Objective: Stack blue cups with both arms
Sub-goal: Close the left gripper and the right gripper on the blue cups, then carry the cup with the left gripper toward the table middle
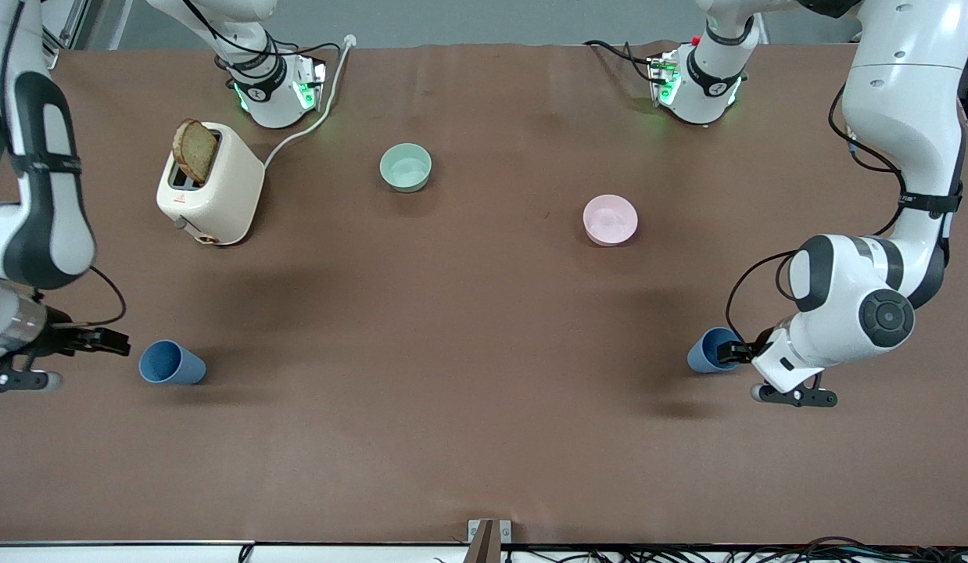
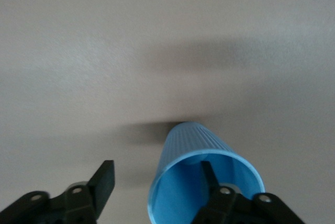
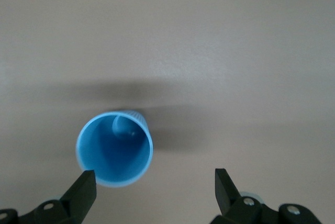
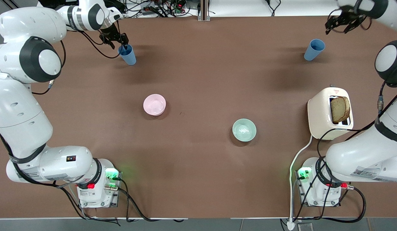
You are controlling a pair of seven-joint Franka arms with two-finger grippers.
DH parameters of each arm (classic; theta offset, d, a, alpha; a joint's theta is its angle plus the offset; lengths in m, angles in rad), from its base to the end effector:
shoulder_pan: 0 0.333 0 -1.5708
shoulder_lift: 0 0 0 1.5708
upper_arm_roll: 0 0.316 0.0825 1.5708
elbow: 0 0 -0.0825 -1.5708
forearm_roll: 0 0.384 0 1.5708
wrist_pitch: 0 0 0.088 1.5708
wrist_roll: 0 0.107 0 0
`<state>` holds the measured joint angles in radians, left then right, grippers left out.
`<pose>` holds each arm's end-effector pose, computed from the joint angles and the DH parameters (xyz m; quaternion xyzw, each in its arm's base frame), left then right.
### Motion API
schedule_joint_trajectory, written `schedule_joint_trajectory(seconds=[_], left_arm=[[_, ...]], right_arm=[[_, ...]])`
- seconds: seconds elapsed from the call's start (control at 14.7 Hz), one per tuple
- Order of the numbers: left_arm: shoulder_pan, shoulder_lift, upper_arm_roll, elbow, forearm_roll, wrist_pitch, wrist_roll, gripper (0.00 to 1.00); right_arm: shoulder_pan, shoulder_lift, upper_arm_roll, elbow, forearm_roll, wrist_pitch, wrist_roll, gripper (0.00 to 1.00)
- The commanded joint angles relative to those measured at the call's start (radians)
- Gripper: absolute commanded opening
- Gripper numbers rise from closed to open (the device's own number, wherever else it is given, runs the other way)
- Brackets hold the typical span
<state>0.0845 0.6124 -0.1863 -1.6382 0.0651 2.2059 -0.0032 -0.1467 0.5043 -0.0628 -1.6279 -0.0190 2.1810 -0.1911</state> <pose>0.6815 -0.0522 0.2619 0.9981 -0.0534 -0.0181 0.0268 0.6730 -0.1383 0.3332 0.9994 0.0003 0.0198 0.0275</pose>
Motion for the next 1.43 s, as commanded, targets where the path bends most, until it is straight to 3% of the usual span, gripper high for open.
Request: schedule_joint_trajectory(seconds=[0.0,0.27,0.34,0.41,0.55,0.82,0.89,0.95,1.36], left_arm=[[0.005,-0.011,-0.005,-0.032,0.016,0.011,0.009,0.55],[-0.003,-0.014,-0.005,-0.028,0.016,0.008,0.011,0.05],[-0.006,-0.019,-0.007,-0.025,0.016,0.005,0.011,0.0],[-0.008,-0.025,-0.01,-0.022,0.016,0.002,0.011,0.0],[-0.009,-0.06,-0.053,-0.022,0.015,-0.001,-0.008,0.0],[-0.032,-0.106,-0.186,0.01,0.015,-0.09,-0.194,0.0],[-0.054,-0.105,-0.214,0.021,0.018,-0.103,-0.284,0.0],[-0.104,-0.102,-0.225,0.029,0.019,-0.104,-0.387,0.0],[-0.391,0.044,-0.211,0.179,0.042,-0.089,-0.84,0.0]], right_arm=[[-0.008,0.048,0.011,-0.027,-0.003,0.072,-0.011,1.0],[-0.005,0.086,0.017,-0.033,-0.003,0.072,-0.011,1.0],[-0.004,0.094,0.017,-0.032,-0.003,0.074,-0.011,1.0],[-0.005,0.103,0.018,-0.03,-0.003,0.083,-0.01,0.98],[-0.008,0.12,0.026,-0.03,-0.001,0.099,-0.01,0.83],[-0.016,0.134,0.041,-0.018,0.013,0.108,-0.007,0.28],[-0.019,0.134,0.041,-0.015,0.06,0.114,-0.007,0.1],[-0.022,0.134,0.04,-0.004,0.114,0.112,-0.008,0.01],[-0.005,0.09,0.038,0.077,0.122,0.03,-0.008,0.01]])
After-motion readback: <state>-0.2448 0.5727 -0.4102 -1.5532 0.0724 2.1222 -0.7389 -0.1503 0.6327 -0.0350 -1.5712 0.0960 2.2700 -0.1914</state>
